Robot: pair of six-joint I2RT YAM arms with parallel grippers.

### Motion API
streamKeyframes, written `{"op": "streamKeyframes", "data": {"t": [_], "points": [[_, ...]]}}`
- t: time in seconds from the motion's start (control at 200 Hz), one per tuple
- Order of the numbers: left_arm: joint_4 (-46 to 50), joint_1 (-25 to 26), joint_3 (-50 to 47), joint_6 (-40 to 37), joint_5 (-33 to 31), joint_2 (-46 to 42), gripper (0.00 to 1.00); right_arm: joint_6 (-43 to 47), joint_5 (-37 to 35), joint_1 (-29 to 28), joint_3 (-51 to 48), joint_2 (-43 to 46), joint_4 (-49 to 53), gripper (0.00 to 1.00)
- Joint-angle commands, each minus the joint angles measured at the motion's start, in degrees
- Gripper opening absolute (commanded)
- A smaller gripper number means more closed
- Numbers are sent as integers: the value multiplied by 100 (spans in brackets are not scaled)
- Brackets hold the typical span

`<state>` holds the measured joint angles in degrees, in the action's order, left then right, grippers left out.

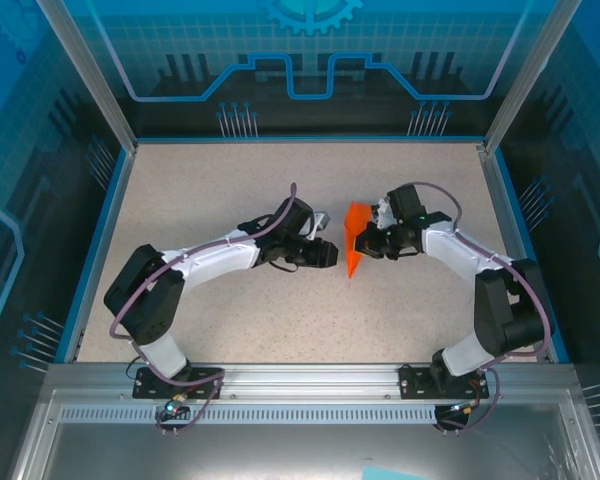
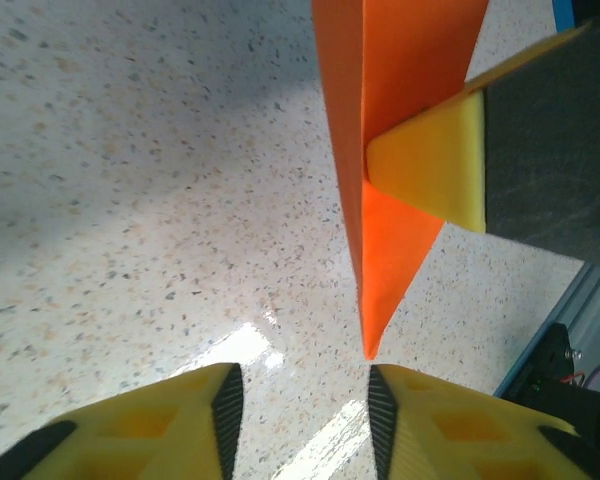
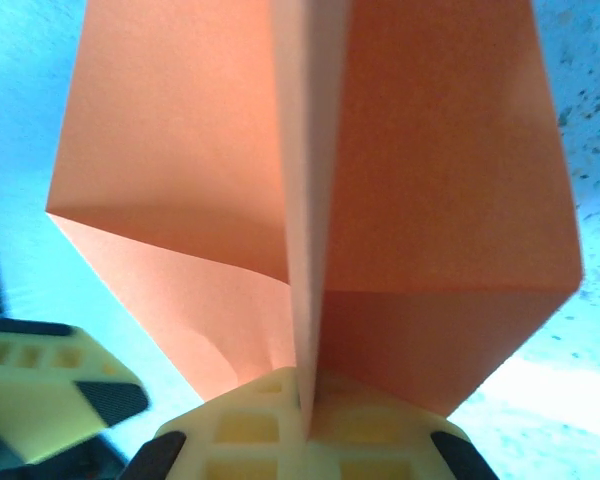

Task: Fold a paper plane with a square sheet of paper (pick it up from the middle)
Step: Move a paper plane to the center of the table.

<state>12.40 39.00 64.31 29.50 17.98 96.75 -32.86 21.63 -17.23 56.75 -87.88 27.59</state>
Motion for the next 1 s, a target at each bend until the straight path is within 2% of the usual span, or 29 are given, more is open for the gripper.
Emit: {"op": "streamKeyframes", "data": {"t": [0.0, 0.19, 0.415, 0.995], "points": [[471, -164, -100, -250, -306, -333, 47, 829, -1330, -390, 374, -172, 1306, 1], [658, -391, -302, -364, -408, -557, 53, 1106, -2118, -1026, 837, -876, 1866, 2], [745, -564, -442, -417, -377, -657, 54, 1119, -2695, -1497, 1165, -1435, 2075, 6], [753, -611, -499, -451, -242, -543, 54, 1238, -3026, -1810, 1154, -1738, 1755, 16]]}}
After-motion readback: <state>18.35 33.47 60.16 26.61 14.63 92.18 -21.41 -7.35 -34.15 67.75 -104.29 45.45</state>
